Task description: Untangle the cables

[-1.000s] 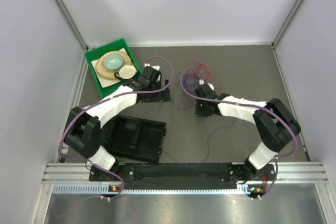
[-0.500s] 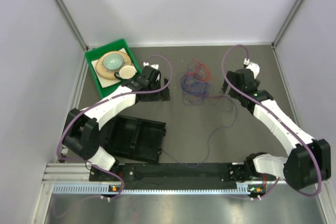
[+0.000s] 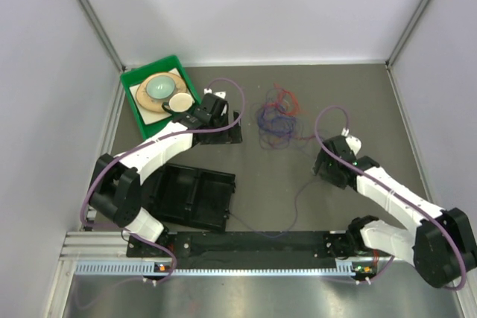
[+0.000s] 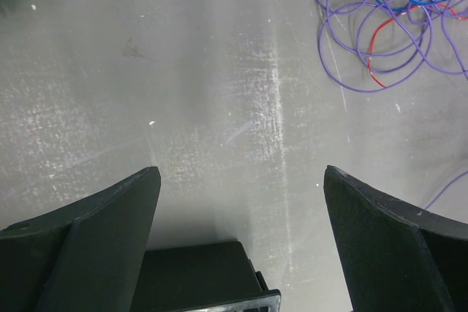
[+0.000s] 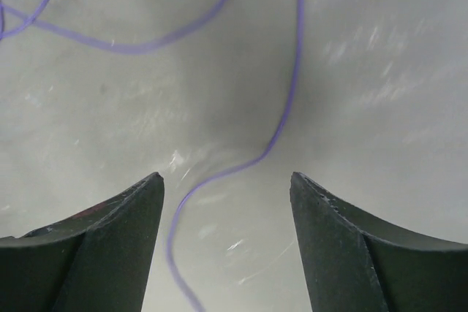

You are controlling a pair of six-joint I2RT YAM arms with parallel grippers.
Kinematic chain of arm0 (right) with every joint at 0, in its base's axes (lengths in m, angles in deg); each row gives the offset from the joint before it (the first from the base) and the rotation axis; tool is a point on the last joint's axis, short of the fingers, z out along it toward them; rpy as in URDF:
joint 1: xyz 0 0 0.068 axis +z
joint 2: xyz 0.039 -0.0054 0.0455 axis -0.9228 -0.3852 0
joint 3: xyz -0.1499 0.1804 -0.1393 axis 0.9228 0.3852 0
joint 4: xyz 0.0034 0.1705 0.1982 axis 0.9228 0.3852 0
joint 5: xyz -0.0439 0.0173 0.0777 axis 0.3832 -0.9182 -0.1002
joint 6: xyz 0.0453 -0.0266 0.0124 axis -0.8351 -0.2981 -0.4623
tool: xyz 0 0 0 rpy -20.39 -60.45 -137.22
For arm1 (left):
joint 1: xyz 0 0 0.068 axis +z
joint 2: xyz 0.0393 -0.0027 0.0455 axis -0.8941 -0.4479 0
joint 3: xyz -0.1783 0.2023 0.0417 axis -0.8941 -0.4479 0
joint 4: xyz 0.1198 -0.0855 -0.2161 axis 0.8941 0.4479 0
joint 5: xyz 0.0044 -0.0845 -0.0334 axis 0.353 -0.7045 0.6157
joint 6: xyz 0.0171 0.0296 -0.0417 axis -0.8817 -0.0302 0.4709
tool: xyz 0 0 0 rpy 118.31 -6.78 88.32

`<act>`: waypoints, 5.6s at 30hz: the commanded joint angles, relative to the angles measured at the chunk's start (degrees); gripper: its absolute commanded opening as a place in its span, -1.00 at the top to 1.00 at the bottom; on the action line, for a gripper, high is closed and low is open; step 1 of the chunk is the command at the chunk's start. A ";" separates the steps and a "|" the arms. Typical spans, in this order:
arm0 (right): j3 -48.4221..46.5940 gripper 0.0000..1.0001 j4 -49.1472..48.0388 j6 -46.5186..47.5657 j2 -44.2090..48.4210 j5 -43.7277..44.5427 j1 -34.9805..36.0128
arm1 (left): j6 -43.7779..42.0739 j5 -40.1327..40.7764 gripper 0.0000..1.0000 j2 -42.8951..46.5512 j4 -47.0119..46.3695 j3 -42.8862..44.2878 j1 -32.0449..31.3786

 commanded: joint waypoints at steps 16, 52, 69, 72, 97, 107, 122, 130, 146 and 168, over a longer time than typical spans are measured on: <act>0.72 1.00 -4.64 -21.46 -8.47 5.78 4.14 | 0.28 0.11 -0.98 6.15 -1.33 -1.94 -0.03; -30.91 -0.30 -15.18 16.25 -26.10 -13.62 -0.44 | -0.60 -4.29 -0.98 -1.50 -3.35 5.09 0.67; -31.98 1.00 -33.54 10.08 -26.42 -11.06 0.27 | -0.78 -2.18 -0.98 2.81 -1.24 2.89 3.48; -36.34 1.00 -33.12 13.34 -19.40 -17.92 0.09 | 0.36 -2.61 -0.98 3.78 -1.33 2.01 5.41; -15.82 -0.39 -13.68 14.84 3.04 -19.05 -22.67 | 0.89 -11.41 -0.98 5.90 -5.64 -0.90 8.06; -8.43 -0.37 -18.61 12.12 3.66 -19.42 -16.61 | -2.63 -4.47 -0.75 -7.54 -4.15 14.45 -5.02; -6.14 -0.36 -16.94 12.03 6.38 -17.75 -16.26 | -3.15 19.88 -0.20 -33.04 1.66 40.32 -13.12; -5.96 -0.11 -17.20 11.59 4.54 -18.90 -16.26 | -5.35 19.80 -0.11 -40.59 3.23 49.10 -13.12; -5.96 -0.10 -15.80 11.50 4.71 -18.63 -16.26 | -9.03 21.64 0.73 -47.55 6.14 57.56 -11.72; -5.96 -0.01 -16.94 9.22 6.65 -19.25 -16.26 | -16.95 6.45 1.00 -13.10 -0.36 60.00 -10.40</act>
